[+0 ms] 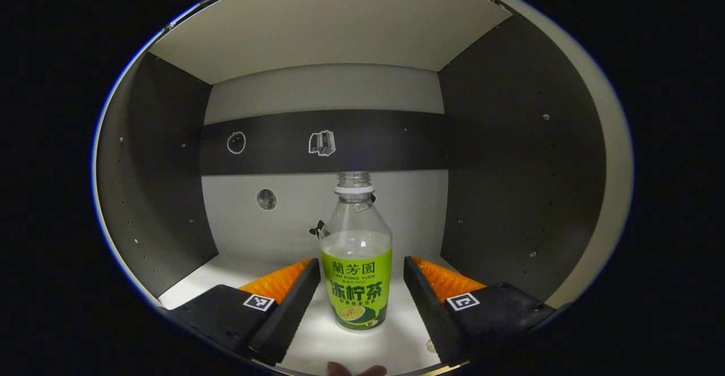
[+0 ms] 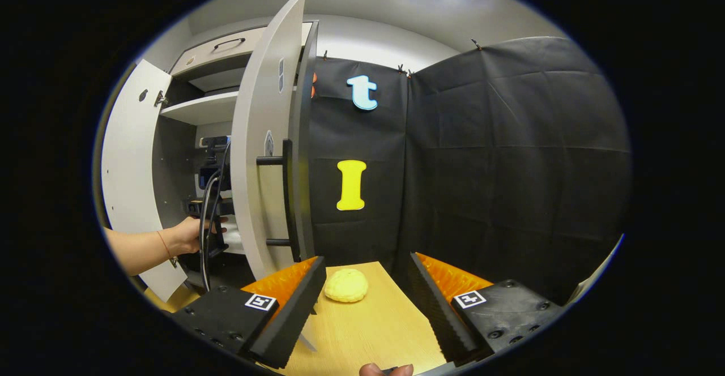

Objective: Grasp the bottle in the cabinet with the left hand and place it on the coaster, then close the right door with the right hand and the left door with the left hand.

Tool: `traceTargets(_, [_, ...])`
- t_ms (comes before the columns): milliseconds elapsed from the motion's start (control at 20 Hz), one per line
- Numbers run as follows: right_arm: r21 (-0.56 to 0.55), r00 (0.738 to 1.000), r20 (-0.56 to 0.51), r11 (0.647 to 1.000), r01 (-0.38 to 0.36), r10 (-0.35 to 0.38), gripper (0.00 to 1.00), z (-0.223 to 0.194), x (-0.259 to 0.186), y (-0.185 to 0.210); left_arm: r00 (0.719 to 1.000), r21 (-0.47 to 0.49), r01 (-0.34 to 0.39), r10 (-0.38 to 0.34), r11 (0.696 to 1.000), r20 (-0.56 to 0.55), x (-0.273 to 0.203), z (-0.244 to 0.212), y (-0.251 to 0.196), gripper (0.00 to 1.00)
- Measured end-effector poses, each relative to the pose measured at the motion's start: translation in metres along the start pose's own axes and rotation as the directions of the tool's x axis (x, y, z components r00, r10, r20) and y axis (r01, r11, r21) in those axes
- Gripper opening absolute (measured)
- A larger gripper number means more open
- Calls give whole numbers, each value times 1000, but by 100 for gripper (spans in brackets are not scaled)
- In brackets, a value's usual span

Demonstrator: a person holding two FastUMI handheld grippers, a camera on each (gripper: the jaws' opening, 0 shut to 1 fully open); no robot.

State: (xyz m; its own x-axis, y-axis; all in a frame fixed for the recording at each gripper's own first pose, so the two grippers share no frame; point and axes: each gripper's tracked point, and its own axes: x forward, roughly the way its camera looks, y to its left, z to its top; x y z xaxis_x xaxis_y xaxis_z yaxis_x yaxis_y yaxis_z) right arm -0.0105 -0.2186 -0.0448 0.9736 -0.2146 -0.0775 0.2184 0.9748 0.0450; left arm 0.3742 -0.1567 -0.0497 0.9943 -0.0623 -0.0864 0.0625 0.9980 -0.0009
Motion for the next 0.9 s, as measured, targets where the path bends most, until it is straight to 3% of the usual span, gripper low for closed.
traceTargets(200, [-1,1000,2,1000,0,0,98,-1,1,-2,1000,14,-2,2,1000,2,10,-1,3,94])
traceTargets(300, [2,1000,6,1000,4,-4,98,-1,0,-4,1000,13,16,-16,1000,-4,7,-1,3,80])
traceTargets(400, [7,1000,10,1000,6,-6,98,0,-3,-4,999,3,33,-33,999,2,-1,4,3,80])
traceTargets(900, [26,999,35,1000,6,-7,98,12,-10,8,988,8,125,-125,992,89,-129,27,22,79])
